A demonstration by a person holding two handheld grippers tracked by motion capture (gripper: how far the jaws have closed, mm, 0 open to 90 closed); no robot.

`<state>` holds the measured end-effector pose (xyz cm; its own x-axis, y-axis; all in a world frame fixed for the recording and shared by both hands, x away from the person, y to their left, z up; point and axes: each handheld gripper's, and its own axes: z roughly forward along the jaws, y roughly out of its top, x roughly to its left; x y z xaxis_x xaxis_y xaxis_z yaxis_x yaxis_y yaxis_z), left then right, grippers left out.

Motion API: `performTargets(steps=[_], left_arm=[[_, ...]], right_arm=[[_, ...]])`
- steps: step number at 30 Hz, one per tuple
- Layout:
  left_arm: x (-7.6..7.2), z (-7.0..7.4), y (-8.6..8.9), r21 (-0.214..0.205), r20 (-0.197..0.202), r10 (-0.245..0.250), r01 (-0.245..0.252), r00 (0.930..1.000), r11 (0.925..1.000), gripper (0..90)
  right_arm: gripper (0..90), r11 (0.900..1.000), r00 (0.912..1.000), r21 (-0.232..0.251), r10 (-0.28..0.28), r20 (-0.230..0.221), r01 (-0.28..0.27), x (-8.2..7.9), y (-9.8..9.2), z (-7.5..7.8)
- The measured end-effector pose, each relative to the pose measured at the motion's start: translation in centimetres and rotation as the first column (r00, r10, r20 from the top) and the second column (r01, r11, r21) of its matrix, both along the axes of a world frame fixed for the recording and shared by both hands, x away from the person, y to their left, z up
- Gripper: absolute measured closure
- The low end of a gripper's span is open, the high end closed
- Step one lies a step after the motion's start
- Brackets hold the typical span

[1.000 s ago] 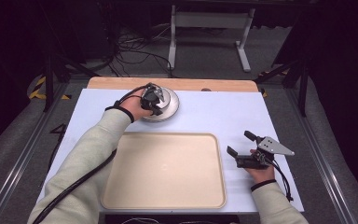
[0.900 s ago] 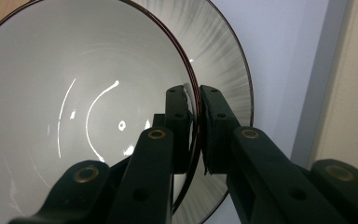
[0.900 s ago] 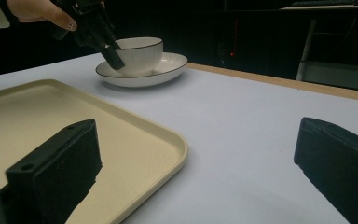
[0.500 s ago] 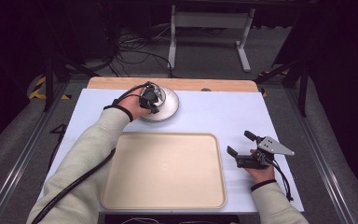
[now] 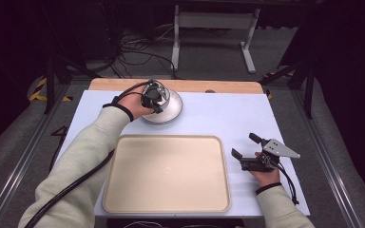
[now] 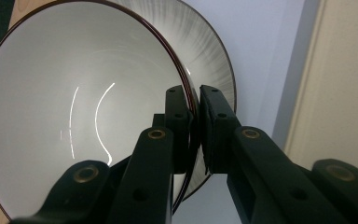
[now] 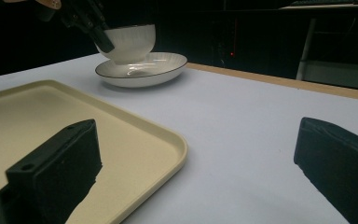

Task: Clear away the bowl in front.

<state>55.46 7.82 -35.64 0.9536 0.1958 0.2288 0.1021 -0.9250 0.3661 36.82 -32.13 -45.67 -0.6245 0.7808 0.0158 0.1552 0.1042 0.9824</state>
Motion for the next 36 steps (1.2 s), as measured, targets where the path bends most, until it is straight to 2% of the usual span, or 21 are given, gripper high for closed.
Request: performTargets(steps=[4, 8, 10, 16, 22, 27, 29, 30, 31, 36], left_arm=[[-0.8, 1.1, 0.0, 0.002, -0.011, -0.003, 0.003, 0.9999, 1.0000, 83.0], [-1.4, 2.3, 0.0, 0.015, -0.001, -0.020, 0.020, 0.9998, 0.9997, 83.0], [-1.7, 2.5, 0.0, 0.010, -0.007, -0.016, 0.016, 0.9999, 0.9998, 83.0], [-2.8, 3.6, 0.1, 0.041, 0.005, -0.055, 0.055, 0.9985, 0.9977, 83.0], [-4.1, 4.3, 0.2, 0.027, 0.007, -0.072, 0.072, 0.9974, 0.9971, 83.0], [-5.0, 5.0, 0.2, 0.044, 0.000, -0.064, 0.064, 0.9979, 0.9970, 83.0], [-5.5, 5.4, 0.3, 0.033, -0.003, -0.069, 0.069, 0.9976, 0.9970, 83.0], [-5.7, 5.6, 0.3, 0.035, 0.003, -0.082, 0.082, 0.9967, 0.9960, 83.0], [-6.1, 5.7, 0.4, 0.019, -0.001, -0.089, 0.089, 0.9961, 0.9959, 83.0], [-7.3, 6.3, 0.1, 0.030, -0.002, -0.106, 0.106, 0.9944, 0.9939, 83.0]], right_arm=[[0.7, 1.0000, 1.0000, 0.000, 0.000, 0.000, 0.000, 0.0, 0.0, 0.0], [0.7, 1.0000, 1.0000, -0.001, 0.000, 0.000, 0.000, 0.0, 0.0, 0.0], [0.7, 1.0000, 1.0000, -0.001, 0.000, -0.001, 0.000, 0.0, 0.0, 0.0], [0.7, 1.0000, 1.0000, -0.002, -0.001, 0.000, 0.001, 0.0, 0.0, 0.0], [0.8, 1.0000, 1.0000, -0.004, -0.001, 0.000, 0.001, 0.0, 0.0, 0.0], [0.9, 1.0000, 1.0000, -0.005, -0.001, 0.000, 0.001, 0.0, 0.1, 0.0], [0.9, 1.0000, 1.0000, -0.004, -0.001, -0.001, 0.001, 0.0, 0.1, 0.0], [0.9, 1.0000, 1.0000, -0.005, -0.001, -0.001, 0.001, 0.0, 0.1, 0.0], [0.9, 1.0000, 1.0000, -0.005, -0.001, -0.001, 0.001, 0.0, 0.1, 0.0], [1.0, 1.0000, 1.0000, -0.006, -0.002, -0.001, 0.002, 0.0, 0.1, 0.0]])
